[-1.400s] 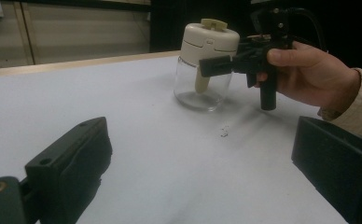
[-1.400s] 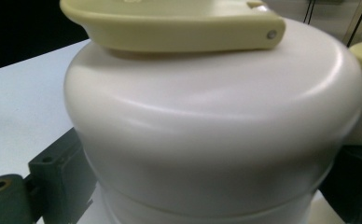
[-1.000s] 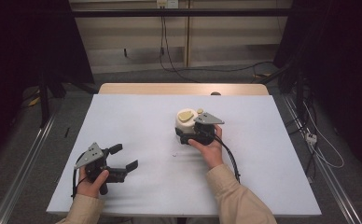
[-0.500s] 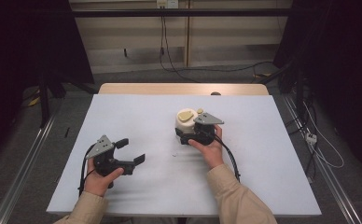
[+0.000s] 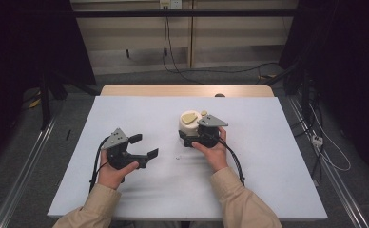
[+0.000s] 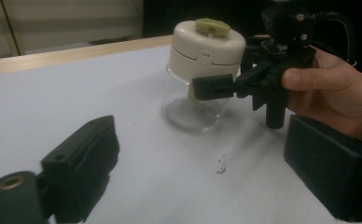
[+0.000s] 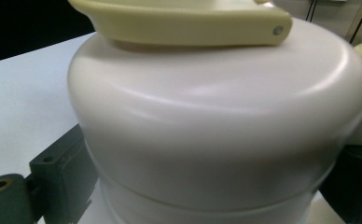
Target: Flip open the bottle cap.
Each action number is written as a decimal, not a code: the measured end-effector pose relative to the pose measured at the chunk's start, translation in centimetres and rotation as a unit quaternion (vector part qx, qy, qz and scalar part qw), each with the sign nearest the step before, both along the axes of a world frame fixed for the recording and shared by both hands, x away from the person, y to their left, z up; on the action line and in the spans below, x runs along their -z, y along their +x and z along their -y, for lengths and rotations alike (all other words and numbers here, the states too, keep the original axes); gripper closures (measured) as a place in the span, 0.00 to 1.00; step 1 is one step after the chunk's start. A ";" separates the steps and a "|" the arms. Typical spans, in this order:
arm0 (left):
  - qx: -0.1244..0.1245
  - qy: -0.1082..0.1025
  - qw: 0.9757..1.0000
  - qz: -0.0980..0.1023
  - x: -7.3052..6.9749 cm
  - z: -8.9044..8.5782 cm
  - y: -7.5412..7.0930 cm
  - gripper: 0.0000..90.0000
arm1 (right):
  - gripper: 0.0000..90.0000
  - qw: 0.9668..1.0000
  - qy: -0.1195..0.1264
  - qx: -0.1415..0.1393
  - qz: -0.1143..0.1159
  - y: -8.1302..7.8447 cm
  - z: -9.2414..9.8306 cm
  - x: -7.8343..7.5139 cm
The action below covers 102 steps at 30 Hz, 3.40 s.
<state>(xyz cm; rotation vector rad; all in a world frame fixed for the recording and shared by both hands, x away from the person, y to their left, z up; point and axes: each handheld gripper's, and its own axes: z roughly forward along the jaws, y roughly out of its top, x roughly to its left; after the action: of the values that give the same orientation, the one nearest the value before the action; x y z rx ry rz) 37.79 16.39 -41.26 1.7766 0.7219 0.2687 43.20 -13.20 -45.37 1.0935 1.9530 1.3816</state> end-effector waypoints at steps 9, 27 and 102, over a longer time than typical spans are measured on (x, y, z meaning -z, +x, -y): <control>0.014 0.004 1.000 -0.027 -0.1 2.4 1.7 0.36 | 0.06 1.000 0.000 -0.001 0.000 0.0 0.0 0.0; 0.039 0.035 0.998 -0.033 -1.2 5.0 3.2 0.83 | 0.06 1.000 0.000 -0.002 0.001 0.0 0.0 0.0; 0.038 0.053 0.997 -0.050 -4.3 9.9 7.1 1.00 | 0.06 1.000 0.002 -0.006 0.000 0.1 0.1 0.0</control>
<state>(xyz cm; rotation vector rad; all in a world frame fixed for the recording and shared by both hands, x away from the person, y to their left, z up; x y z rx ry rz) 44.91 6.44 -36.98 1.9254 0.7204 0.1721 43.31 -13.35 -45.38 1.0857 1.9612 1.3933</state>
